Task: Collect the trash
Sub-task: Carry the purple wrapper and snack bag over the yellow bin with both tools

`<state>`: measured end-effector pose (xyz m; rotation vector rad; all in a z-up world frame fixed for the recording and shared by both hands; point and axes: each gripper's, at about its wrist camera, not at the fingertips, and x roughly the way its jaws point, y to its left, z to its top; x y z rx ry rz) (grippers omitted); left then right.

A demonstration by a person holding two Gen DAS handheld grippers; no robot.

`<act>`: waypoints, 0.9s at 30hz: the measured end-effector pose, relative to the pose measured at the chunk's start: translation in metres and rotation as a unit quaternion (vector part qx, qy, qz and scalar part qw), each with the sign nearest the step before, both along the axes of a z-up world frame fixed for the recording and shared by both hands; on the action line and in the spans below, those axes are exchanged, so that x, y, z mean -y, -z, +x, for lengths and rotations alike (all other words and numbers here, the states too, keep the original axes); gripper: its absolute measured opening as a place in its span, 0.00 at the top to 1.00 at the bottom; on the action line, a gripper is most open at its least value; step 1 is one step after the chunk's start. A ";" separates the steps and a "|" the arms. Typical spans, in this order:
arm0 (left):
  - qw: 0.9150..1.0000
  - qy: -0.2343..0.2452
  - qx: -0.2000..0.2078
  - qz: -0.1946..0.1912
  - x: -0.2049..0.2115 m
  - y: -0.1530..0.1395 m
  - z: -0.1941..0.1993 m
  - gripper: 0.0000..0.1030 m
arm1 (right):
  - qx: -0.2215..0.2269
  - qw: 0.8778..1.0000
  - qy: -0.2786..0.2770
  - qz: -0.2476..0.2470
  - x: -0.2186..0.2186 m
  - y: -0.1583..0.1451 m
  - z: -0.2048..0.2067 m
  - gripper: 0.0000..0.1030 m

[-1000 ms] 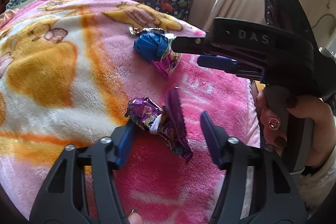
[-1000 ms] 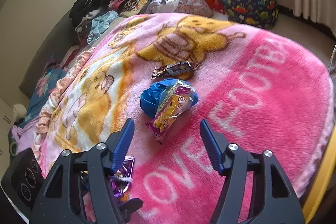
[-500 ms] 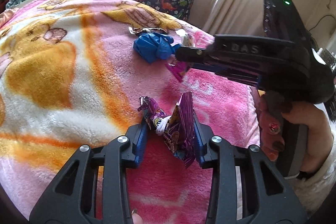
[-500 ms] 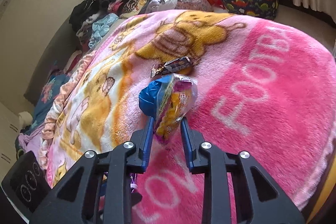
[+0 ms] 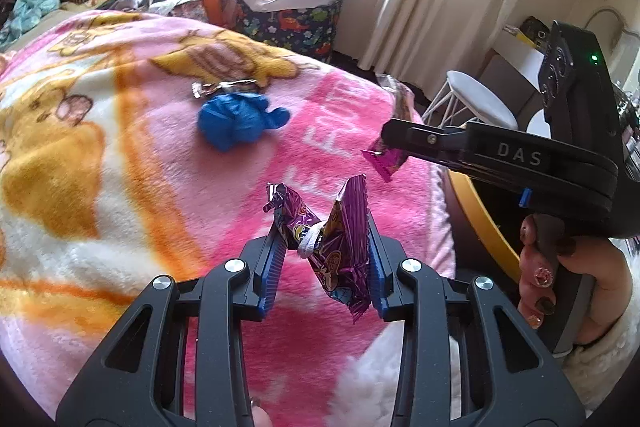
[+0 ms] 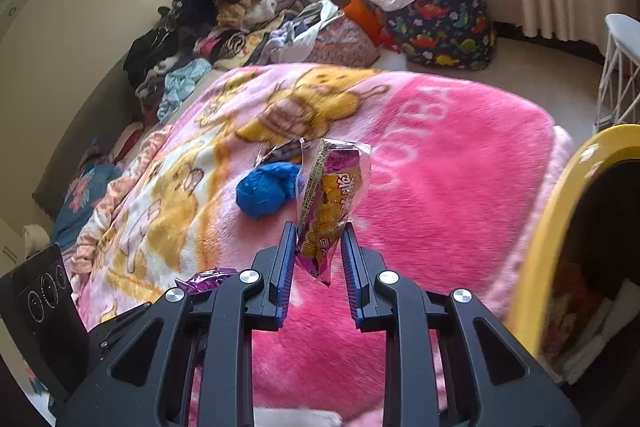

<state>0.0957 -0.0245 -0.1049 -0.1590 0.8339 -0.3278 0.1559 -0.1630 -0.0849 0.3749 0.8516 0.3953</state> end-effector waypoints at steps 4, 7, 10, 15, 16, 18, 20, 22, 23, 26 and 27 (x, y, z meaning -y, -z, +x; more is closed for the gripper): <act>1.000 0.013 0.008 0.003 0.012 -0.007 -0.002 0.72 | 0.011 1.000 0.021 0.006 0.022 -0.009 -0.010 0.79; 1.000 0.021 0.013 0.004 0.021 -0.011 -0.003 0.72 | 0.016 0.999 0.035 0.009 0.038 -0.014 -0.015 0.79; 0.999 0.029 0.017 0.005 0.031 -0.014 -0.003 0.72 | 0.018 0.998 0.051 0.013 0.052 -0.017 -0.020 0.79; 0.999 0.042 0.022 0.007 0.045 -0.019 -0.003 0.72 | 0.024 0.997 0.074 0.013 0.076 -0.021 -0.030 0.79; 0.999 0.044 0.023 0.007 0.048 -0.020 -0.003 0.72 | 0.025 0.996 0.079 0.013 0.081 -0.021 -0.031 0.79; 0.998 0.049 0.025 0.007 0.054 -0.021 -0.003 0.72 | 0.025 0.996 0.088 0.012 0.088 -0.022 -0.035 0.79; 0.998 0.053 0.027 0.007 0.058 -0.022 -0.003 0.72 | 0.027 0.995 0.094 0.011 0.095 -0.022 -0.038 0.79; 0.998 0.058 0.029 0.007 0.063 -0.024 -0.003 0.72 | 0.028 0.994 0.102 0.010 0.101 -0.023 -0.042 0.79; 0.998 0.059 0.030 0.008 0.065 -0.024 -0.003 0.72 | 0.028 0.994 0.105 0.010 0.104 -0.022 -0.043 0.79; 0.997 0.068 0.034 0.010 0.073 -0.025 -0.003 0.72 | 0.029 0.993 0.115 0.013 0.112 -0.022 -0.047 0.79; 0.997 0.070 0.035 0.010 0.075 -0.026 -0.003 0.72 | 0.030 0.993 0.117 0.013 0.114 -0.022 -0.048 0.79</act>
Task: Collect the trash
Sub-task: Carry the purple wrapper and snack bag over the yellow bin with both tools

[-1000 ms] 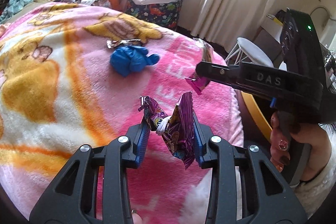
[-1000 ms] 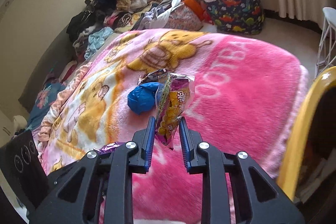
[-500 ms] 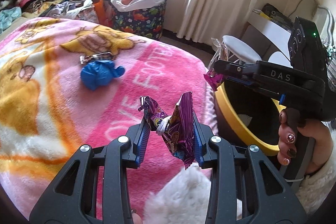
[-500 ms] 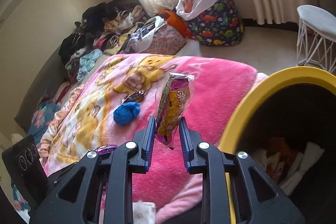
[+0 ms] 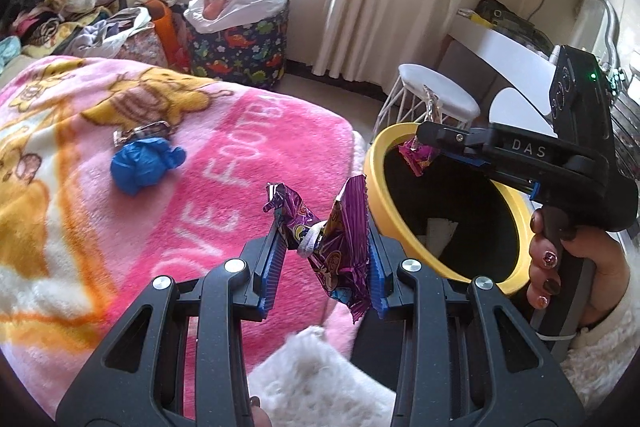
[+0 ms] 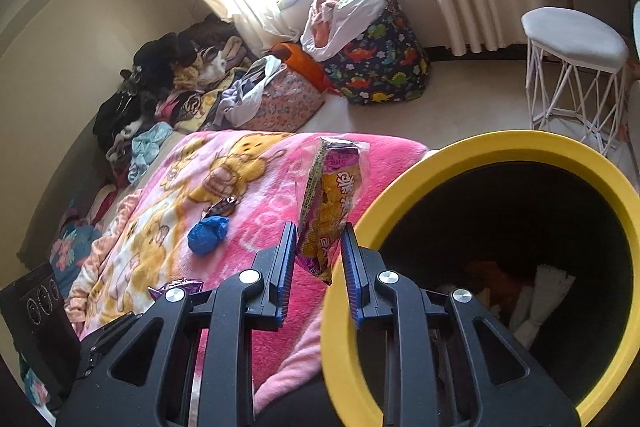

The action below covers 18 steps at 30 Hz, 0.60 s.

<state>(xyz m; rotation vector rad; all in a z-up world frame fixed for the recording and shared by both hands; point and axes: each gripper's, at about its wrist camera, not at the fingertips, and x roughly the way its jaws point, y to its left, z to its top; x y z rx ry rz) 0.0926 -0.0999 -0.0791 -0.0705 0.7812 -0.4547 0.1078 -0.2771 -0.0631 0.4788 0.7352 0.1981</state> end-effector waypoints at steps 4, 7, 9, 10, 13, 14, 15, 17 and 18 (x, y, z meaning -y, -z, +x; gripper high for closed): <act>1.000 0.011 0.004 0.002 0.012 -0.002 0.000 0.72 | 0.001 1.000 0.009 0.000 0.009 0.000 -0.005 0.79; 1.000 0.018 0.008 0.004 0.020 -0.004 0.000 0.72 | 0.001 1.000 0.018 0.003 0.018 0.000 -0.009 0.79; 1.000 0.022 0.010 0.005 0.024 -0.005 0.000 0.72 | 0.001 1.000 0.022 0.003 0.021 0.000 -0.012 0.79; 1.000 0.025 0.010 0.006 0.027 -0.006 0.000 0.72 | 0.001 1.000 0.024 0.003 0.023 0.000 -0.013 0.79; 0.999 0.031 0.012 0.007 0.035 -0.007 0.000 0.72 | 0.001 0.999 0.032 0.006 0.030 0.001 -0.018 0.79; 0.999 0.034 0.012 0.008 0.037 -0.007 -0.001 0.72 | 0.000 0.999 0.033 0.006 0.031 0.001 -0.018 0.79; 0.999 0.036 0.013 0.008 0.039 -0.007 -0.001 0.72 | 0.001 0.999 0.034 0.006 0.032 0.001 -0.019 0.79; 0.999 0.042 0.015 0.010 0.046 -0.008 -0.001 0.72 | 0.000 0.999 0.039 0.005 0.037 0.002 -0.022 0.79; 0.999 0.045 0.016 0.010 0.049 -0.008 -0.001 0.72 | 0.001 0.999 0.042 0.005 0.040 0.002 -0.023 0.79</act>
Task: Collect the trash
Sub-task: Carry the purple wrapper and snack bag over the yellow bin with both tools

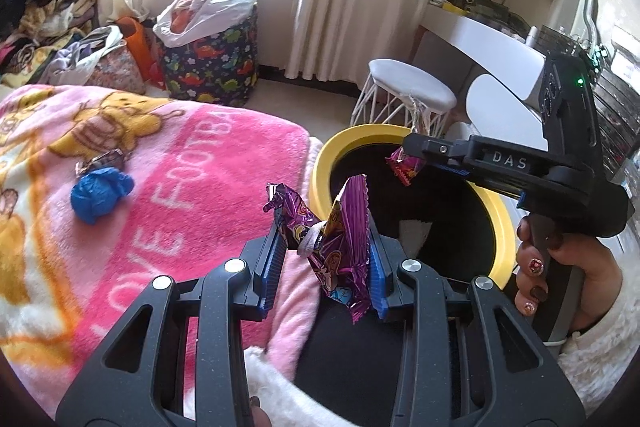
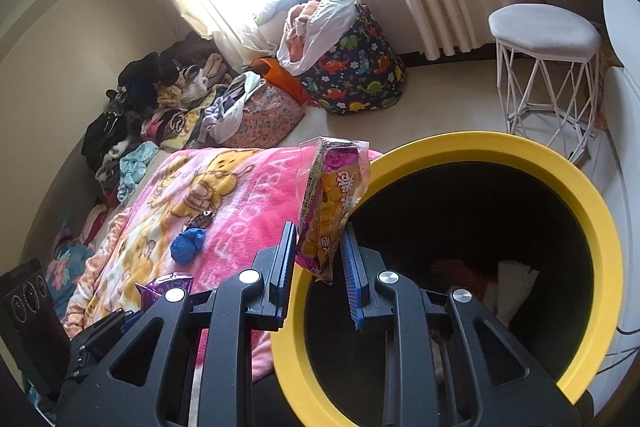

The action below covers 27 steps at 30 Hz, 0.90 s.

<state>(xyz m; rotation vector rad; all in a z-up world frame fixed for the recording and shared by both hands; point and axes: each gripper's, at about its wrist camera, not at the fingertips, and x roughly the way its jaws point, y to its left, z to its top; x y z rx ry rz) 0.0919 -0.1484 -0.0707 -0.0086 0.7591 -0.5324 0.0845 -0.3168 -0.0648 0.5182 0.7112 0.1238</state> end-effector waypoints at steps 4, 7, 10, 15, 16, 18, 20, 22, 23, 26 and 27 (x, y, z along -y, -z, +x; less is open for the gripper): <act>1.000 0.012 0.005 0.002 0.012 -0.001 0.000 0.72 | 0.000 1.000 0.008 -0.003 0.010 0.000 -0.005 0.79; 1.000 0.020 0.009 0.005 0.022 -0.002 0.000 0.72 | -0.002 1.000 0.016 -0.009 0.017 0.001 -0.009 0.79; 1.000 0.027 0.010 0.006 0.031 -0.002 0.001 0.72 | -0.004 1.000 0.024 -0.013 0.025 0.002 -0.011 0.79; 0.999 0.038 0.012 0.011 0.041 0.000 0.002 0.72 | -0.009 0.999 0.039 -0.014 0.040 0.006 -0.017 0.79; 0.999 0.040 0.012 0.012 0.044 0.000 0.003 0.72 | -0.010 0.999 0.043 -0.013 0.043 0.007 -0.018 0.79; 0.999 0.044 0.013 0.014 0.047 0.001 0.004 0.72 | -0.011 0.999 0.047 -0.013 0.048 0.007 -0.019 0.79; 0.999 0.047 0.013 0.015 0.051 0.002 0.005 0.72 | -0.014 0.999 0.051 -0.013 0.053 0.008 -0.020 0.79; 0.999 0.050 0.013 0.016 0.054 0.002 0.006 0.72 | -0.016 0.998 0.054 -0.011 0.057 0.009 -0.021 0.79; 0.998 0.051 0.012 0.017 0.056 0.003 0.007 0.72 | -0.017 0.998 0.055 -0.011 0.058 0.010 -0.021 0.79; 0.998 0.055 0.010 0.018 0.062 0.004 0.010 0.72 | -0.022 0.998 0.058 -0.008 0.062 0.012 -0.022 0.79; 0.998 0.056 0.010 0.018 0.064 0.005 0.011 0.72 | -0.025 0.998 0.058 -0.009 0.063 0.013 -0.022 0.79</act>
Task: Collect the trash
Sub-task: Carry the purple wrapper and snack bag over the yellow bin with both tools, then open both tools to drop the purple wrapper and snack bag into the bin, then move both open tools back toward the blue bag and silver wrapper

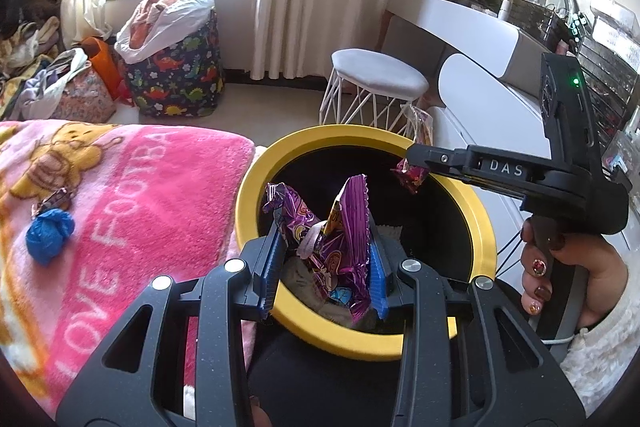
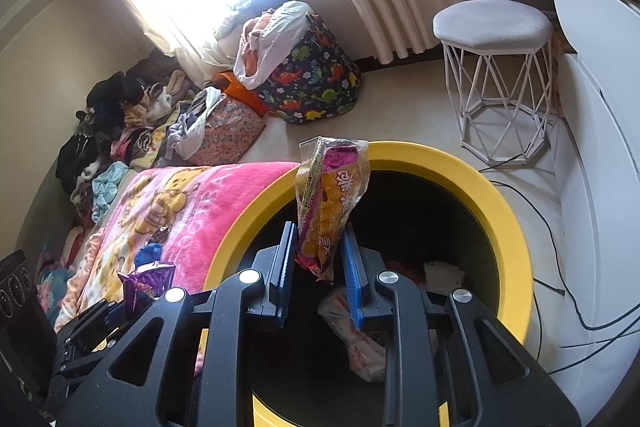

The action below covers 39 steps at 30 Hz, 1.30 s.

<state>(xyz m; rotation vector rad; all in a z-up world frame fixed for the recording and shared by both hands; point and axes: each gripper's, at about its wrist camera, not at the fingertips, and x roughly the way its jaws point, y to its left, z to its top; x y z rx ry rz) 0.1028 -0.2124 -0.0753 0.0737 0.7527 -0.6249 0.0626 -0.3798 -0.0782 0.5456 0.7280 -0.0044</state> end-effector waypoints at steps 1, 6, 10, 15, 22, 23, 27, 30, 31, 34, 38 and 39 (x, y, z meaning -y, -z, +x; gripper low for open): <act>1.000 0.001 0.000 0.000 0.002 0.000 0.001 0.72 | -0.002 1.000 0.000 0.000 0.001 0.001 0.000 0.79; 1.000 0.007 -0.004 0.006 0.014 0.005 0.008 0.72 | -0.009 1.000 0.003 0.005 0.008 0.005 -0.001 0.78; 1.000 0.010 -0.011 0.010 0.020 0.010 0.014 0.72 | -0.013 1.000 0.011 0.007 0.014 0.007 -0.001 0.77; 1.000 0.011 -0.022 0.010 0.029 0.015 0.021 0.72 | -0.017 0.999 0.023 0.017 0.023 0.010 -0.004 0.76; 1.000 0.014 -0.027 0.007 0.032 0.017 0.025 0.52 | -0.015 0.999 0.034 0.020 0.029 0.010 -0.005 0.65; 1.000 0.014 -0.026 0.006 0.032 0.017 0.025 0.45 | -0.013 0.999 0.035 0.020 0.028 0.010 -0.005 0.62; 1.000 0.008 -0.022 0.004 0.030 0.015 0.024 0.25 | -0.009 0.999 0.041 0.017 0.028 0.007 -0.006 0.51; 1.000 0.005 -0.016 0.002 0.027 0.012 0.022 0.15 | -0.008 0.999 0.044 0.017 0.029 0.006 -0.007 0.49; 1.000 0.003 -0.013 0.002 0.025 0.011 0.022 0.11 | -0.007 0.999 0.045 0.014 0.029 0.005 -0.007 0.48; 1.000 -0.007 -0.010 0.003 0.020 0.008 0.022 0.11 | -0.002 0.999 0.050 0.003 0.026 0.002 -0.009 0.37; 1.000 -0.021 0.000 0.011 0.012 0.004 0.022 0.11 | 0.003 0.999 0.049 -0.006 0.022 -0.001 -0.009 0.30; 1.000 -0.025 0.002 0.011 0.009 0.004 0.022 0.11 | 0.005 0.999 0.048 -0.010 0.020 -0.002 -0.009 0.30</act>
